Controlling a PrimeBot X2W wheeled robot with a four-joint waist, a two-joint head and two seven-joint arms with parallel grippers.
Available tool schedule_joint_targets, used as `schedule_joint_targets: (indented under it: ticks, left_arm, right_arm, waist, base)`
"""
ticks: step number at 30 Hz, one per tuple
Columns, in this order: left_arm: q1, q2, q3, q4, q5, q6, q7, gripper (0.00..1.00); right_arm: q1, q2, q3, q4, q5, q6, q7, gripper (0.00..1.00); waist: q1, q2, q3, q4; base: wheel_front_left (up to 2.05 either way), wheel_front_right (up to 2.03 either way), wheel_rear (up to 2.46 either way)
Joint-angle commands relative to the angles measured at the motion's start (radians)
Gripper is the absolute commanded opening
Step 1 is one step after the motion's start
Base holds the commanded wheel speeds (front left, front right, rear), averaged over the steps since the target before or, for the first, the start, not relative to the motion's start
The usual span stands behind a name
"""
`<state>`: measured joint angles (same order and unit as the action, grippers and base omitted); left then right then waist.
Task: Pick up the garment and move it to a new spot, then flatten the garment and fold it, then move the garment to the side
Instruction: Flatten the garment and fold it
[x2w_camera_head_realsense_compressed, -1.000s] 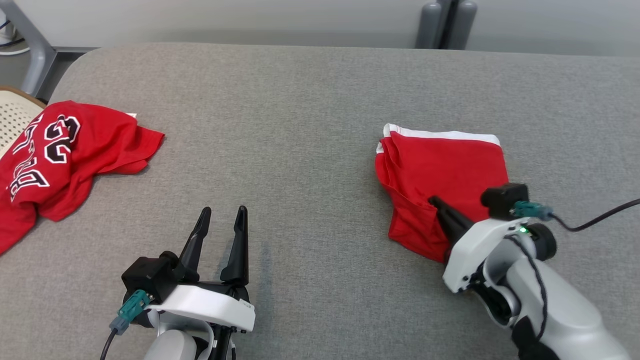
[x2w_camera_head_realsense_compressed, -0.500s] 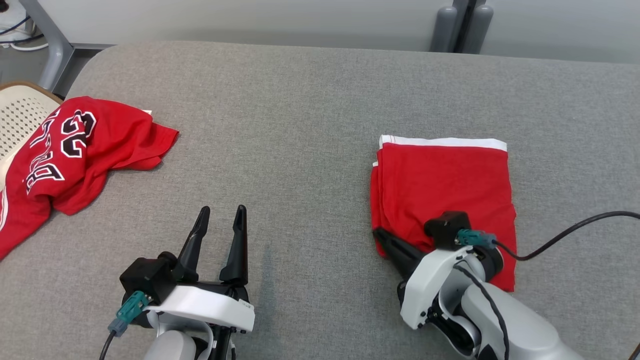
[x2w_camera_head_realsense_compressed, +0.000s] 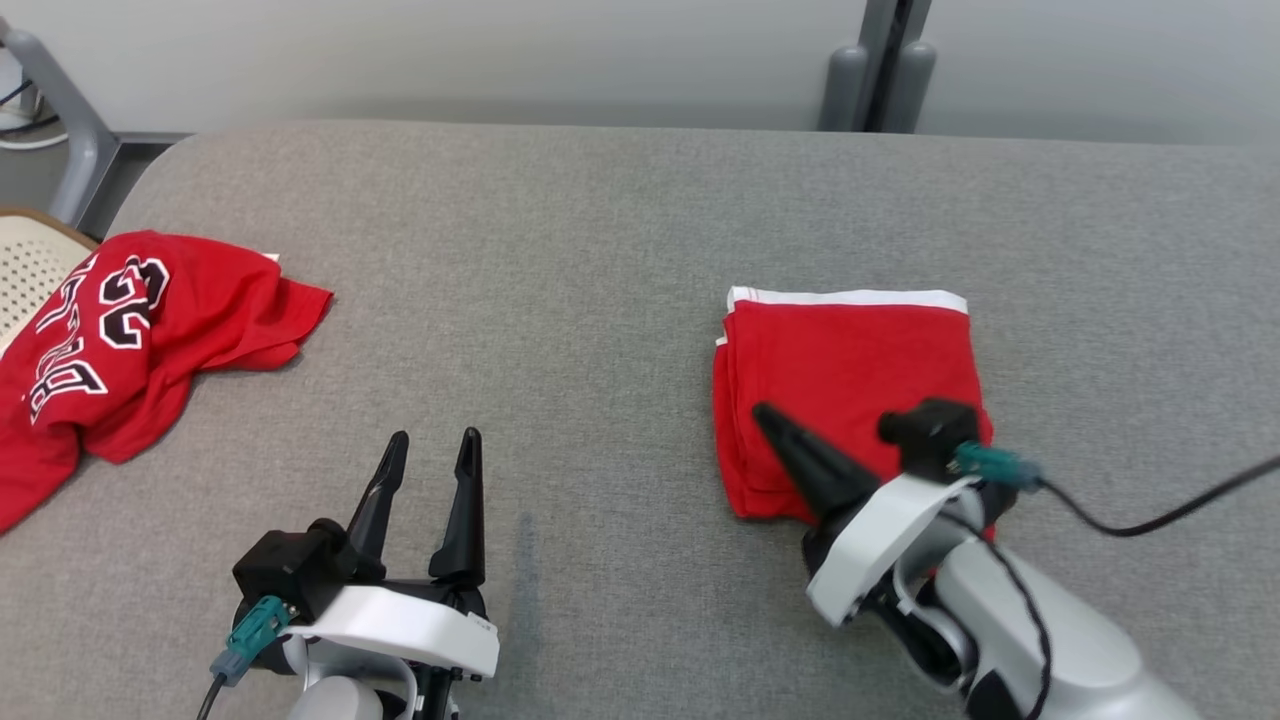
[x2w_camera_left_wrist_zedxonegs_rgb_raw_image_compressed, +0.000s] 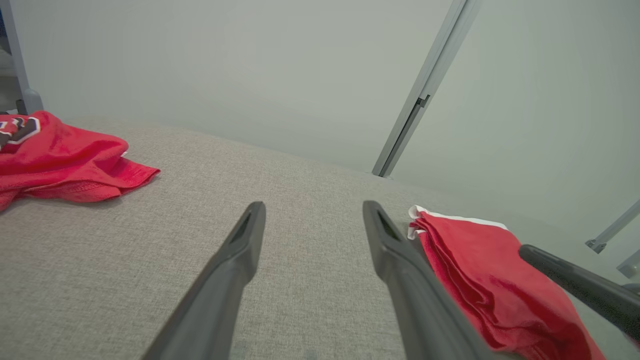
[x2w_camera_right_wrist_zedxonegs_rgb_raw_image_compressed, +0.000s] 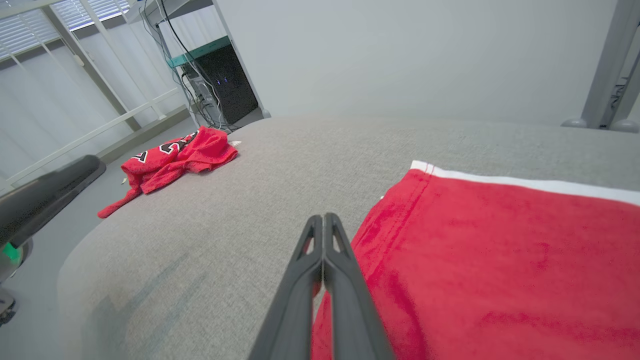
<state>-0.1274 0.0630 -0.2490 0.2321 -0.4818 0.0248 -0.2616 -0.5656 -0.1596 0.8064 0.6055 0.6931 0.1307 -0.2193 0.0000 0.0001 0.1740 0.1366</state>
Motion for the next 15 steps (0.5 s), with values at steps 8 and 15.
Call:
schedule_joint_targets:
  ticks: [8,15]
  left_arm:
    - [0.015,0.014,0.01,-0.01,0.01,0.011,-0.004,1.0]
    - [0.031,0.006,0.022,-0.038,0.037,0.019,-0.004,1.0]
  right_arm:
    - [0.07,-0.053,-0.287,-0.15,-0.159,0.0,-0.043,1.0]
    - [0.248,-0.015,-0.574,-0.312,-0.368,0.0,-0.043,1.0]
  waist:
    - [0.0,-0.0001,-0.044,-0.048]
    - [0.0,-0.0001,-0.051,-0.073]
  base:
    - [0.0,0.0,0.0]
    - [0.0,0.0,0.0]
